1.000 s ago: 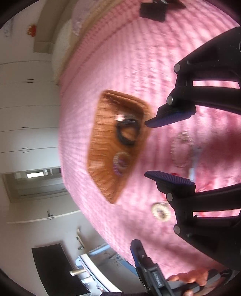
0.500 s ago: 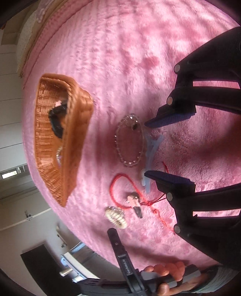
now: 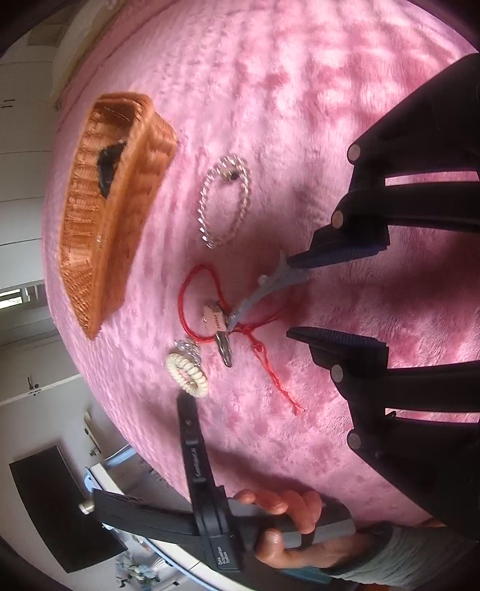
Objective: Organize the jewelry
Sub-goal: 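Grasp the cream coil hair tie with the left tool while the right tool grasps a blue hair clip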
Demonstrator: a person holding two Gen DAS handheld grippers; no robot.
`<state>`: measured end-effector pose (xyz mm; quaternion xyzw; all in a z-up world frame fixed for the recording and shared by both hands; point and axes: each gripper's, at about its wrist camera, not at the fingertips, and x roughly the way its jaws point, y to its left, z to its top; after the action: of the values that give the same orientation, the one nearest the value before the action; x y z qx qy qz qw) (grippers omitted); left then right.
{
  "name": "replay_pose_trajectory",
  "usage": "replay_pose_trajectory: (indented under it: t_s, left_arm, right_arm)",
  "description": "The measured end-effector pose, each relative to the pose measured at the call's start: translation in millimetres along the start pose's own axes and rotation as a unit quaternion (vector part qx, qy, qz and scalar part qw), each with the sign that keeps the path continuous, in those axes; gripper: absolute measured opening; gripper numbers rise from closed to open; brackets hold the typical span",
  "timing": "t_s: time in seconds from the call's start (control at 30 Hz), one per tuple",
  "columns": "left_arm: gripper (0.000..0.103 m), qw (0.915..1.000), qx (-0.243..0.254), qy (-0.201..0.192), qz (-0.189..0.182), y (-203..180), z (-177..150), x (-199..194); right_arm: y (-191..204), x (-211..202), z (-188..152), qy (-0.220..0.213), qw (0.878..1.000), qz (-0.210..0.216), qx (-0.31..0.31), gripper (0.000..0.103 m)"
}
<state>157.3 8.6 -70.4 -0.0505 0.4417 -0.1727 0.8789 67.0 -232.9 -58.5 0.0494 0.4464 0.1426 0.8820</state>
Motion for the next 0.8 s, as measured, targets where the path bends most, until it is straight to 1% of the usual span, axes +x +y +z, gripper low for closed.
replay_pose_trajectory:
  t_s: [0.1,0.27,0.33,0.37,0.47,0.53,0.6,0.73,0.8]
  left_arm:
    - [0.000,0.9999,-0.010,-0.005,-0.008,6,-2,-4]
    - [0.000,0.9995,-0.016,-0.010,-0.027,8,-1,-6]
    - [0.011,0.9992,-0.016,-0.015,-0.032,8,3,-6]
    - [0.012,0.9993,-0.014,-0.016,-0.029,6,6,-6]
    - [0.012,0.9998,0.011,-0.001,-0.018,-3,13,5]
    - [0.012,0.9992,0.034,0.020,-0.010,-10,16,17]
    - [0.012,0.9980,0.054,0.033,-0.005,-13,16,25]
    - [0.011,0.9961,0.080,0.037,0.008,-20,13,28]
    - [0.011,0.9951,0.092,0.035,0.013,-23,11,27]
  right_arm:
    - [2,-2,8,-0.012,1.000,-0.024,-0.012,0.030]
    - [4,17,19,-0.001,0.999,-0.033,-0.032,0.030]
    - [4,26,20,0.006,0.999,-0.032,-0.036,0.030]
    - [5,29,20,0.008,0.999,-0.034,-0.039,0.030]
    - [8,37,22,0.010,0.998,-0.046,-0.050,0.030]
    - [8,38,23,0.009,0.997,-0.048,-0.053,0.030]
    - [7,40,24,0.011,0.997,-0.052,-0.054,0.026]
    - [8,42,23,0.009,0.997,-0.057,-0.058,0.025]
    - [12,40,21,0.005,0.996,-0.063,-0.066,0.015]
